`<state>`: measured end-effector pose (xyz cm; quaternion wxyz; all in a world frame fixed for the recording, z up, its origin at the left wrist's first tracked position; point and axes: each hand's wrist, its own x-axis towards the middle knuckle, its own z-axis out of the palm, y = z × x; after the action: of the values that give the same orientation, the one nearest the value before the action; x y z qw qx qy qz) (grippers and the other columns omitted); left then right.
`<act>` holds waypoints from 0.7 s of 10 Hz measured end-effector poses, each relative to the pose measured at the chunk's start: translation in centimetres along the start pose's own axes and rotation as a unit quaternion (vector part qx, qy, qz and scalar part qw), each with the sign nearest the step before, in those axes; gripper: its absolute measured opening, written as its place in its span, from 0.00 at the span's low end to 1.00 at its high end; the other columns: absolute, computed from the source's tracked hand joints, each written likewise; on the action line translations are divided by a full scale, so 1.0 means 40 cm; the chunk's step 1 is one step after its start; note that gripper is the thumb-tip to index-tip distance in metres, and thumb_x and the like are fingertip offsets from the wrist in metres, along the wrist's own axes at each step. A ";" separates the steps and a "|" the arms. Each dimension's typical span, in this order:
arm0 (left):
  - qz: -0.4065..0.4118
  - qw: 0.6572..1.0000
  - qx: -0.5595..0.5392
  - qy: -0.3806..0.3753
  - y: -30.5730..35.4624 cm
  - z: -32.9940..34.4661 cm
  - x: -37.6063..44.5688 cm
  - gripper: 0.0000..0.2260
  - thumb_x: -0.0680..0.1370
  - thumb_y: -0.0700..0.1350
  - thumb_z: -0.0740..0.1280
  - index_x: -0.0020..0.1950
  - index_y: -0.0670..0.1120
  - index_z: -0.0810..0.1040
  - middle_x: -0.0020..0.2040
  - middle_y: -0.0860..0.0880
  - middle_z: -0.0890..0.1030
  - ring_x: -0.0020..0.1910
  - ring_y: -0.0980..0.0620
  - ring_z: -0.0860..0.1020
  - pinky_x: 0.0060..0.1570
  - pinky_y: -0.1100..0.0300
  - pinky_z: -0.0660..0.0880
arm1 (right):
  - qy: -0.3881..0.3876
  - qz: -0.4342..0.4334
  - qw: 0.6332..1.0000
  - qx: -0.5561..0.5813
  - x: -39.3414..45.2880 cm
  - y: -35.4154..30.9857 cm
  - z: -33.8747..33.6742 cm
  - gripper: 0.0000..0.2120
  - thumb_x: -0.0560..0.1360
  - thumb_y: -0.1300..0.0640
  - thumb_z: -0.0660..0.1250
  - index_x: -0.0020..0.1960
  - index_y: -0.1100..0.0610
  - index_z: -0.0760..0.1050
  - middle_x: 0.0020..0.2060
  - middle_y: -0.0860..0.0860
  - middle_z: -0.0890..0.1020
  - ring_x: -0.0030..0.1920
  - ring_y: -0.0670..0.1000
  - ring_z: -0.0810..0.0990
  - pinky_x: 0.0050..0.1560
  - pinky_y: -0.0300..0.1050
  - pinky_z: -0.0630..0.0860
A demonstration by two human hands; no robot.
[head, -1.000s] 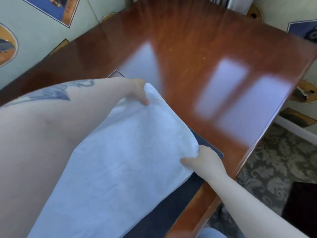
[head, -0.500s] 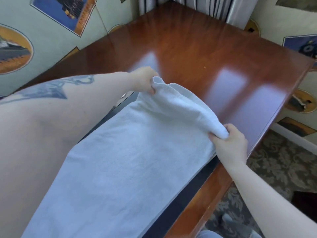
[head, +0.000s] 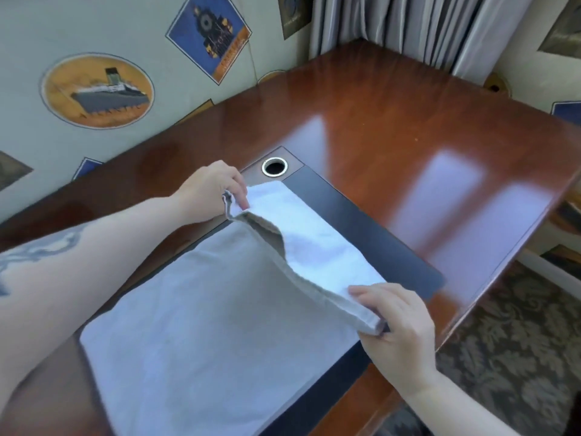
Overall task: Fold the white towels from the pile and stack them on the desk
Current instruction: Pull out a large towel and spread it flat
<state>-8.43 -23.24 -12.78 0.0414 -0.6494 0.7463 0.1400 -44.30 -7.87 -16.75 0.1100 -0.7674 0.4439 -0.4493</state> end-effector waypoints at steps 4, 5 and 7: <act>0.025 0.987 0.128 0.091 -0.081 0.128 -0.291 0.17 0.65 0.29 0.65 0.42 0.50 0.83 0.47 0.52 0.79 0.50 0.47 0.75 0.55 0.56 0.64 | -0.230 -0.113 0.966 -0.028 -0.149 -0.149 0.134 0.20 0.48 0.77 0.67 0.32 0.57 0.74 0.40 0.42 0.83 0.37 0.51 0.78 0.31 0.40 0.71; 0.030 0.981 0.148 0.123 -0.089 0.122 -0.280 0.16 0.67 0.30 0.66 0.43 0.50 0.82 0.48 0.50 0.79 0.51 0.46 0.75 0.56 0.53 0.65 | -0.236 -0.109 0.965 -0.044 -0.162 -0.155 0.153 0.19 0.49 0.78 0.65 0.32 0.57 0.74 0.39 0.43 0.83 0.36 0.52 0.78 0.29 0.42 0.71; -0.010 0.972 0.231 -0.047 -0.062 0.154 -0.262 0.18 0.76 0.39 0.61 0.60 0.59 0.76 0.60 0.55 0.75 0.59 0.53 0.74 0.64 0.59 0.61 | -0.288 -0.032 0.956 -0.051 -0.194 -0.163 0.150 0.21 0.50 0.76 0.66 0.35 0.54 0.77 0.42 0.40 0.84 0.41 0.51 0.81 0.34 0.45 0.76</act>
<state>-5.15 -11.87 -16.51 0.2264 -0.6228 0.7489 -0.0059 -37.35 0.59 -21.09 0.1794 -0.8828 0.3905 -0.1896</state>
